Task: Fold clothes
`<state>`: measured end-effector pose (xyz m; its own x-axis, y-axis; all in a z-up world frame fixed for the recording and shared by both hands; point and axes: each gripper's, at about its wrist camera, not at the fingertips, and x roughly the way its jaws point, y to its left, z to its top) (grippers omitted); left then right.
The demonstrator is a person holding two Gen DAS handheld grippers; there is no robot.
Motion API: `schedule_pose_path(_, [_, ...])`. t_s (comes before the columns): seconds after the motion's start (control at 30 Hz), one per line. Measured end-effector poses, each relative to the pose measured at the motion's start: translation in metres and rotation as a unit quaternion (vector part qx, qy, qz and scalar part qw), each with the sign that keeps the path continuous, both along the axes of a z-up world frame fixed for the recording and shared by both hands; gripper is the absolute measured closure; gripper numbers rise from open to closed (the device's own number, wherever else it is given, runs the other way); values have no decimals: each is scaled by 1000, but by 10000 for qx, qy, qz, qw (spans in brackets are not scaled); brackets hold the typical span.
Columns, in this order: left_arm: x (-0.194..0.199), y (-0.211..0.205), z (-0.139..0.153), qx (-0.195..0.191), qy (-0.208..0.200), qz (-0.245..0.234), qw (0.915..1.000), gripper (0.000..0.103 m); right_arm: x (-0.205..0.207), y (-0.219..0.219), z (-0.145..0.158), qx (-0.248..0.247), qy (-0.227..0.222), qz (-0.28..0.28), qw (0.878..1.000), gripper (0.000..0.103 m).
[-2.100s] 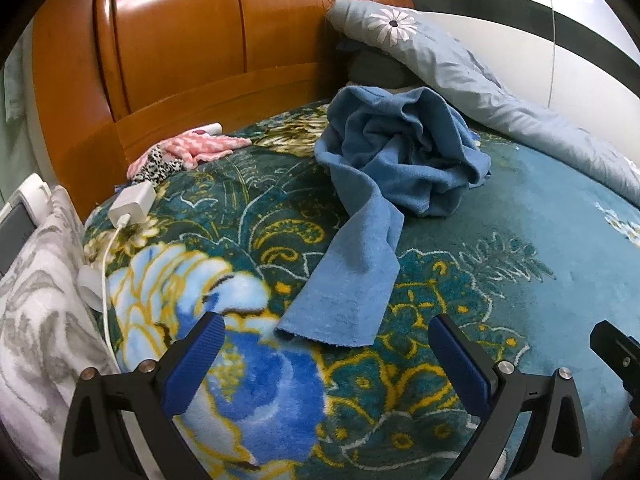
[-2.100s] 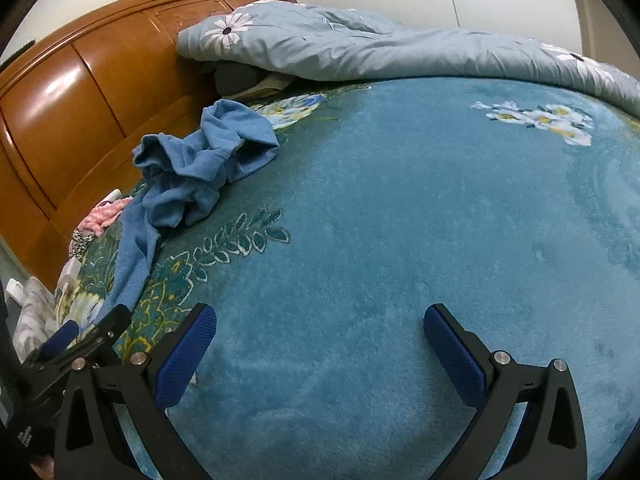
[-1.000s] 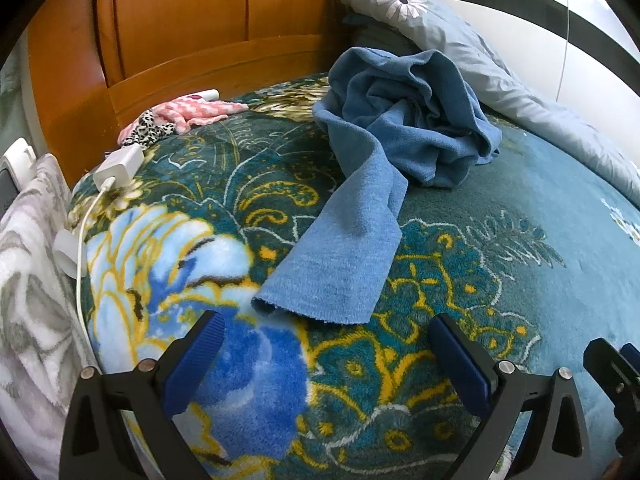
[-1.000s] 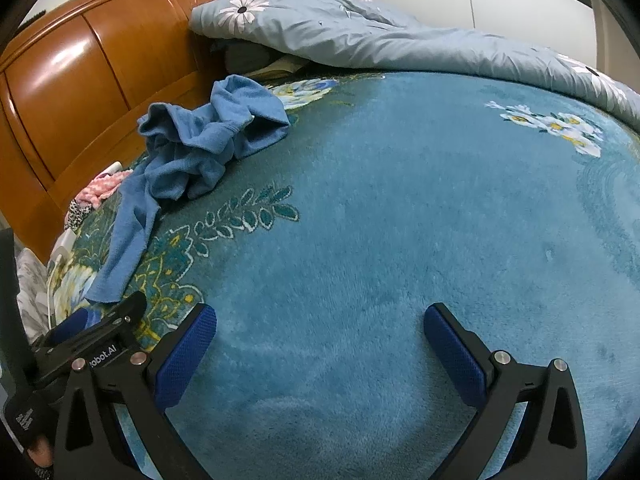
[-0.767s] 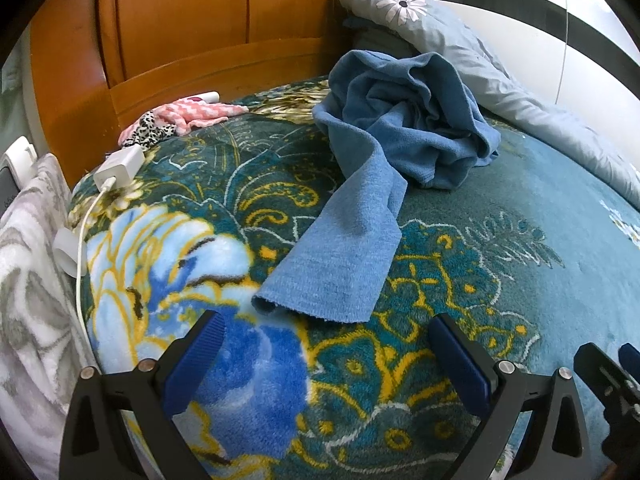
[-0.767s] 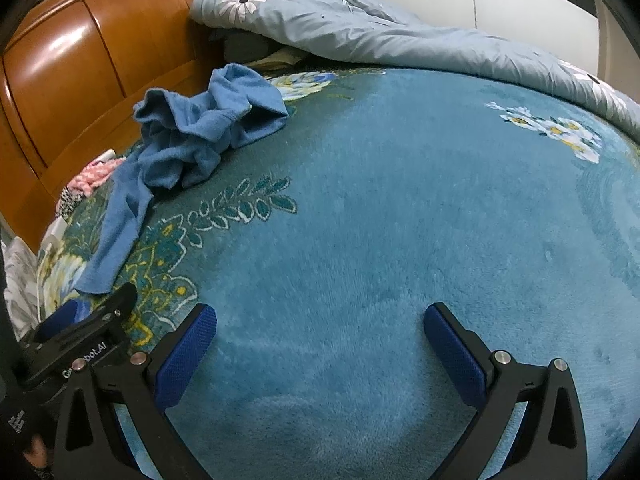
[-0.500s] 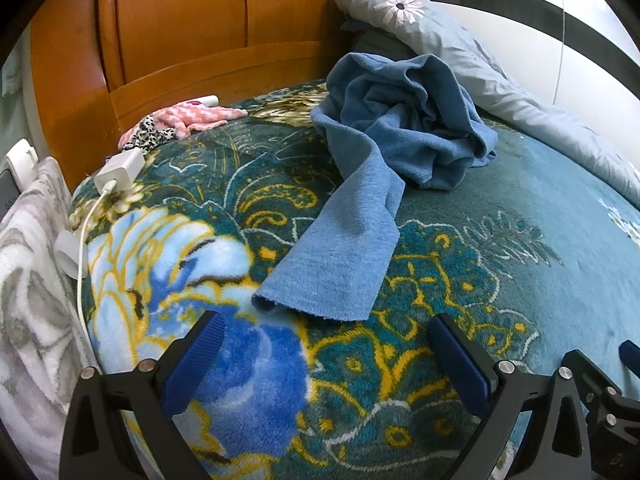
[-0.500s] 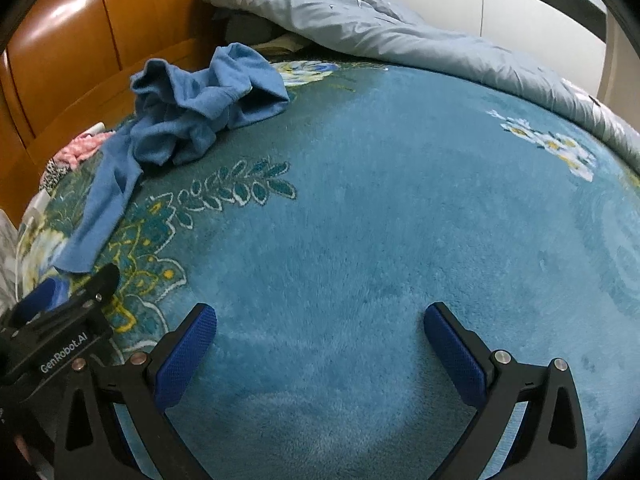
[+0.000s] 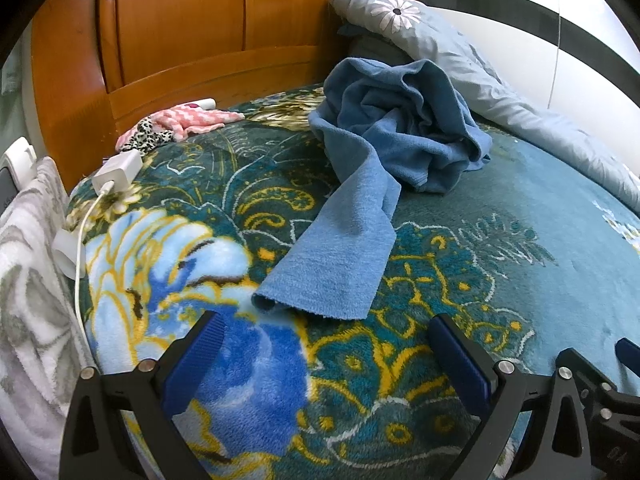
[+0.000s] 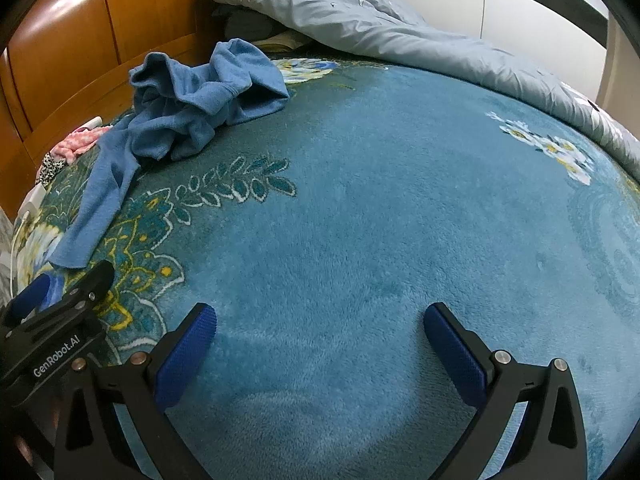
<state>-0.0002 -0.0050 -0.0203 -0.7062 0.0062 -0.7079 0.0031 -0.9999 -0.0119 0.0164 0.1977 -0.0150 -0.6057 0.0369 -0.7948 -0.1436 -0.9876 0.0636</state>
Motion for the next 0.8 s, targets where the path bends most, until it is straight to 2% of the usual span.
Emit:
schedule_pose_path(0.1, [3,-1,2,87,63,-94,9999,0,-1,7,5,-262,55,37,9996,0])
schedule_pose_path(0.27, [7,2,7,104,101,-398,9991,0,-38,11,22,-534,64,219,9983,0])
schedule_pose_path(0.37, [6,3,9,24,72,-543,9985,0,-75,-5,48,-298,248,491,9980,0])
schedule_pose_path(0.5, [5,-6,14,4,31,-546,9985,0,-130,-49,76,142,381,1134,9927,2])
schedule_pose_path(0.57, [4,-14,18,42,17,-488,9988,0,-155,-72,80,393,305,1326,9899,12])
schedule_pose_path(0.67, [4,-26,26,119,24,-411,9991,0,-185,-92,74,691,27,1341,9885,37])
schedule_pose_path(0.7, [4,-28,28,123,37,-411,9991,0,-193,-94,69,757,-100,1289,9887,55])
schedule_pose_path(0.73, [5,-31,31,110,54,-405,9991,0,-198,-92,65,728,-235,1216,9896,80])
schedule_pose_path(0.77, [6,-33,34,87,83,-397,9991,0,-202,-88,62,594,-316,1135,9913,90])
schedule_pose_path(0.8, [7,-34,36,75,109,-396,9991,0,-202,-82,63,462,-291,1031,9932,95])
